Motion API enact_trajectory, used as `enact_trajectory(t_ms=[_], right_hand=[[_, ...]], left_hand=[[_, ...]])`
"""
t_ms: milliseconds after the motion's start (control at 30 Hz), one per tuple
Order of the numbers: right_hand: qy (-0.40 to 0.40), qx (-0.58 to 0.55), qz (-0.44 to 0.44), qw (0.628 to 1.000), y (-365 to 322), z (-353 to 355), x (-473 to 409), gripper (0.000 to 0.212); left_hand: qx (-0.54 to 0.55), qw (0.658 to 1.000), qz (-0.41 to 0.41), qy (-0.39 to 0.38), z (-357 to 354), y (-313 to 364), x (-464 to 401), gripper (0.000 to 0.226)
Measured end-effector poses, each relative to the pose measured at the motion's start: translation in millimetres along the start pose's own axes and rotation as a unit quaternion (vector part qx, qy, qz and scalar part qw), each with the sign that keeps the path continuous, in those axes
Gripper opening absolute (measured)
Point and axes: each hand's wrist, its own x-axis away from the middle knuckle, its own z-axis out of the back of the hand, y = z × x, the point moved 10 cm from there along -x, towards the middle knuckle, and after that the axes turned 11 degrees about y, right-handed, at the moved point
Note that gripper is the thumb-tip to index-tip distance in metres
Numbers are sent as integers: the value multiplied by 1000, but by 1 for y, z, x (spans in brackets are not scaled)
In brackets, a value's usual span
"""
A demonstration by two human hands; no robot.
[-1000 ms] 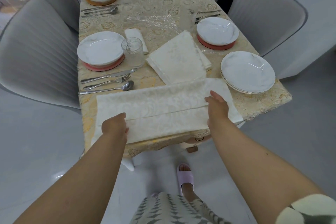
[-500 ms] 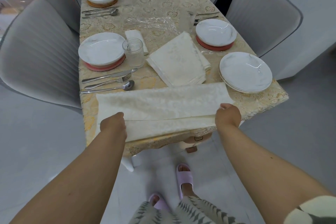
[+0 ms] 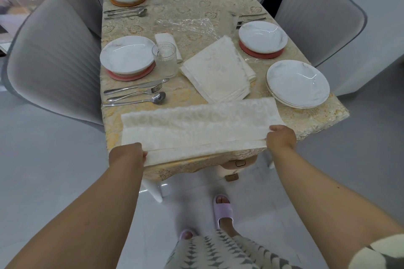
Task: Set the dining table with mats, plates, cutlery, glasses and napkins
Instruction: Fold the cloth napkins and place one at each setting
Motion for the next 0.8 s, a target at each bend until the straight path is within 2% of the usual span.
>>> enact_trajectory(t_ms=[100,200,300,400,467,533,567,633,700,800], right_hand=[[-6,-35,-23,999,8,-1,-2,40],[-11,-46,-22,999,8,-1,-2,42],[-11,-43,-12,999,6,0,-2,42],[4,-55,-21,998,8,4,-2,41],[16,-50,-25,998,11,8,-1,39],[16,-38,-25,999,13,8,2,39],[13,-36,-23,999,13,7,3,39],[12,-34,-15,999,10,7,5,39],[9,-22,-2,1000,6,6,8,40],[4,-10,7,1000,4,4,12,43]], left_hand=[[-33,999,-33,16,-2,6,5,39],[-29,998,-40,-29,-19,11,-2,20],[-11,998,-36,-44,-25,11,-6,17],[-48,997,-61,-1,-11,5,5,17],[-108,984,-133,47,6,10,21,22],[-182,943,-268,78,11,30,43,17],[-204,914,-344,65,5,40,56,17],[-279,840,-464,18,-16,48,75,32],[-342,793,-503,-20,-34,46,79,38],[-359,771,-526,-13,-39,50,81,26]])
